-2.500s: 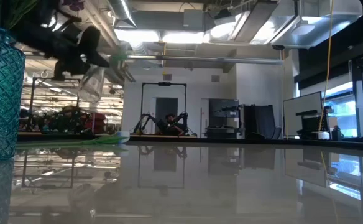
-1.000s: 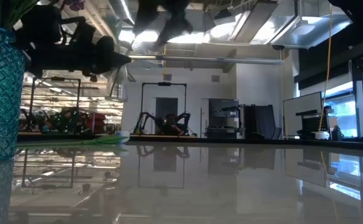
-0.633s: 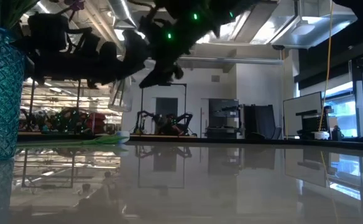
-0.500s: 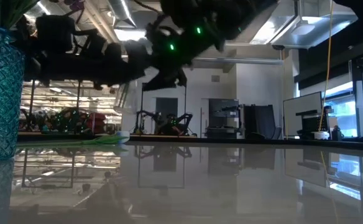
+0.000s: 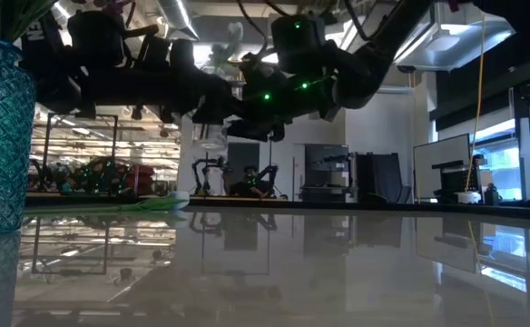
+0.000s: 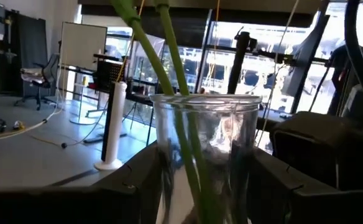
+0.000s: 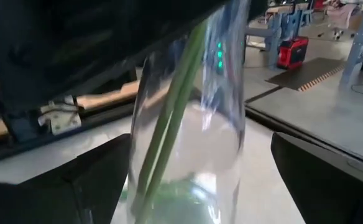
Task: Sort flowers into vase by color
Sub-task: Put the transparent vase containing the white flowers on the top center of the table upright
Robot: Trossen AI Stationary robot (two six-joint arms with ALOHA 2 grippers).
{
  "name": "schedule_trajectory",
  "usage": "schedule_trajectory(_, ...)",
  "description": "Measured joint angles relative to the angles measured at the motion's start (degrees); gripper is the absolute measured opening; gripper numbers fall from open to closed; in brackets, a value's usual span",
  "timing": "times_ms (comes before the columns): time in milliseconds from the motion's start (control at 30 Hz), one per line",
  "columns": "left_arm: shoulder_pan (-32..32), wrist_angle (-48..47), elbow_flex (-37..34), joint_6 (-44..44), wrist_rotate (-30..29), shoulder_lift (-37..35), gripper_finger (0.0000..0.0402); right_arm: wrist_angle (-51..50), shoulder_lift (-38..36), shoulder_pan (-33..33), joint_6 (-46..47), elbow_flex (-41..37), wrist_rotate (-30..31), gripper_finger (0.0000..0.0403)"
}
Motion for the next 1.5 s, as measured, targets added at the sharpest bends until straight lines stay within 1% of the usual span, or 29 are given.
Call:
schedule_trajectory(100, -0.3, 0.1, 0.0, 0.0, -0.8, 0.0, 0.0169, 0.5, 0.0, -0.5, 1.1, 0.0, -0.8, 0.0372)
schedule_trajectory(167, -0.3, 0.3, 0.0, -0.1, -1.1, 0.0, 0.0171, 0.8, 0.0, -0.6, 1.9, 0.0, -2.0, 0.0354)
schedule_trajectory(233, -0.3, 0.2, 0.0, -0.2, -0.5, -0.1, 0.0174, 1.1, 0.0, -0.5, 2.1, 0.0, -2.9, 0.0327)
schedule_trajectory(367, -0.3, 0.0, 0.0, -1.4, 1.0, 0.0, 0.0178, 1.1, 0.0, -0.1, 1.9, 0.0, -4.7, 0.0260)
schedule_trajectory(400, -0.3, 0.0, 0.0, -1.4, 1.3, 0.0, 0.0179, 1.1, 0.0, -0.1, 1.8, 0.0, -5.0, 0.0250)
schedule_trajectory(467, -0.3, -0.3, 0.0, -1.8, 2.0, 0.0, 0.0181, 0.8, 0.0, 0.1, 0.9, 0.0, -5.7, 0.0250)
schedule_trajectory(533, 0.1, -0.5, -0.1, -2.9, 3.5, 0.0, 0.0183, 0.7, 0.0, 0.4, -0.1, 0.0, -5.0, 0.0250)
schedule_trajectory(633, 1.1, -1.0, -0.1, -5.0, 7.2, -0.1, 0.0189, 0.4, 0.0, 1.5, -3.0, 0.0, -1.5, 0.0250)
schedule_trajectory(767, 2.5, -4.7, -0.1, -8.1, 12.9, -2.0, 0.0198, 0.1, 0.0, 3.4, -6.0, -0.2, 4.1, 0.0250)
schedule_trajectory(833, 3.1, -8.4, -0.1, -8.2, 15.7, -3.9, 0.0201, 0.3, 0.0, 3.8, -6.6, -0.9, 4.9, 0.0252)
schedule_trajectory(967, 5.2, -21.1, -0.2, -7.0, 21.2, -9.9, 0.0204, 2.4, 0.0, 3.9, -4.8, -4.2, 5.2, 0.0253)
schedule_trajectory(1033, 6.2, -26.1, -0.2, -5.7, 21.8, -13.3, 0.0204, 3.8, 0.0, 3.8, -3.7, -6.0, 6.1, 0.0253)
schedule_trajectory(1200, 8.3, -33.8, -0.2, -4.2, 25.5, -19.2, 0.0203, 4.7, 0.0, 3.7, -3.1, -8.5, 8.4, 0.0254)
schedule_trajectory(1300, 9.1, -42.8, -0.2, -3.2, 25.9, -21.7, 0.0203, 7.9, 0.2, 4.1, -4.4, -9.4, 9.7, 0.0253)
schedule_trajectory(1400, 9.1, -50.5, -0.2, -1.7, 25.7, -22.9, 0.0203, 13.7, 2.1, 4.8, -8.5, -10.1, 12.6, 0.0252)
schedule_trajectory(1500, 8.6, -53.3, -0.3, -1.4, 25.7, -23.0, 0.0203, 19.0, 5.1, 4.9, -10.0, -10.1, 12.8, 0.0253)
